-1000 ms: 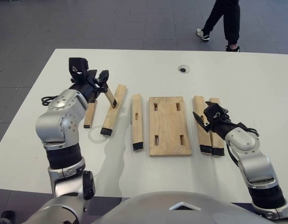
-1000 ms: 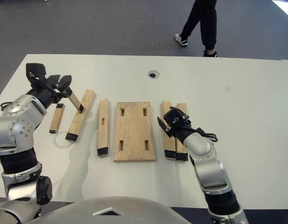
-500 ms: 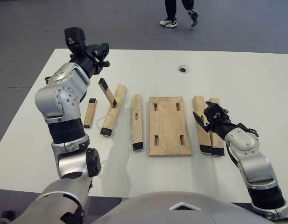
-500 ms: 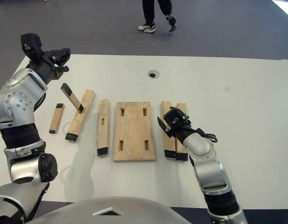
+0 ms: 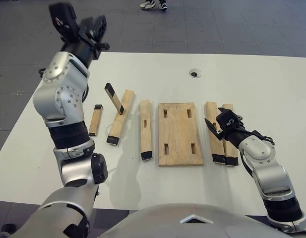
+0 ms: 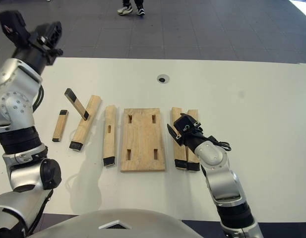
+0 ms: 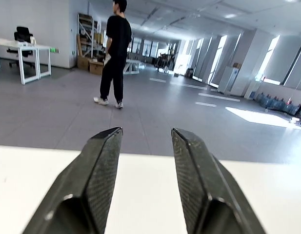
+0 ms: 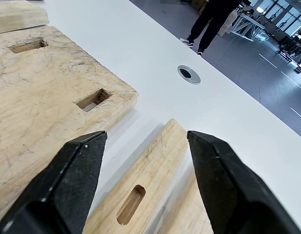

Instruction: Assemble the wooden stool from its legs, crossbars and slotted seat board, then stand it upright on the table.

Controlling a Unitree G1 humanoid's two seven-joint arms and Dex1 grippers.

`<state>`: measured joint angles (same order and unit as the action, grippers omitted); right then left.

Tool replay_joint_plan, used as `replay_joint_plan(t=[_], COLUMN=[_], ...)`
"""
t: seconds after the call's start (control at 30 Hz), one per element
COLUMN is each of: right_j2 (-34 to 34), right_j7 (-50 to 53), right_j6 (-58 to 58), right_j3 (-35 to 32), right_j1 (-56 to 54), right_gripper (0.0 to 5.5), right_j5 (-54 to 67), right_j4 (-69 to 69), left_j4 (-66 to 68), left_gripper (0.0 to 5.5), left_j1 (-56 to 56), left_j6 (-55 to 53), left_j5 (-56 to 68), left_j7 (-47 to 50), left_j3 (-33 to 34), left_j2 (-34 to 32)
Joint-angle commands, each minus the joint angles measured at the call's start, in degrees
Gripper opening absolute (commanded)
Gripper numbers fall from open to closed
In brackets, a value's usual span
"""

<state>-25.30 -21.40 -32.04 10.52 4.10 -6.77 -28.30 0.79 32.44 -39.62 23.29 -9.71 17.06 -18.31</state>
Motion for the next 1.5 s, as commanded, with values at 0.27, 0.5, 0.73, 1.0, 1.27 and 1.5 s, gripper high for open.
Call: replay_joint_plan(t=[0.27, 0.5, 0.73, 1.0, 1.27, 1.5], right_j2=[-0.1, -0.1, -0.3, -0.4, -0.4, -0.2], right_j7=[0.0, 0.2, 0.4, 0.7, 0.5, 0.5], right_j6=[0.1, -0.4, -0.6, -0.4, -0.5, -0.6], right_j3=[0.3, 0.0, -0.2, -0.3, -0.2, -0.2], right_j1=[-0.3, -0.1, 1.1, 1.7, 0.7, 0.5], right_gripper=[3.03, 3.03, 3.03, 3.03, 3.03, 3.03], right_j5=[-0.6, -0.7, -1.0, -1.2, -1.4, -1.4], right_j4=[0.3, 0.0, -1.0, -1.1, -0.7, -0.5], left_j4=[9.1, -6.4, -21.0, -27.9, -21.8, -17.6], left_gripper=[1.87, 1.87, 2.12, 3.28, 3.28, 3.28], left_j1=[0.9, 3.5, -12.7, -43.4, -48.6, -46.9], left_j6=[5.8, 2.0, 2.9, 19.1, 15.7, 13.4], left_j5=[-1.4, 4.3, 5.2, -2.8, -11.4, -13.7], left_j7=[-3.9, -3.7, -7.0, -15.9, -11.3, -8.9], left_j3=[-1.2, 5.5, 7.4, -2.1, -10.7, -12.6], left_j2=[-1.7, -7.2, -10.2, -6.0, -4.4, -3.4])
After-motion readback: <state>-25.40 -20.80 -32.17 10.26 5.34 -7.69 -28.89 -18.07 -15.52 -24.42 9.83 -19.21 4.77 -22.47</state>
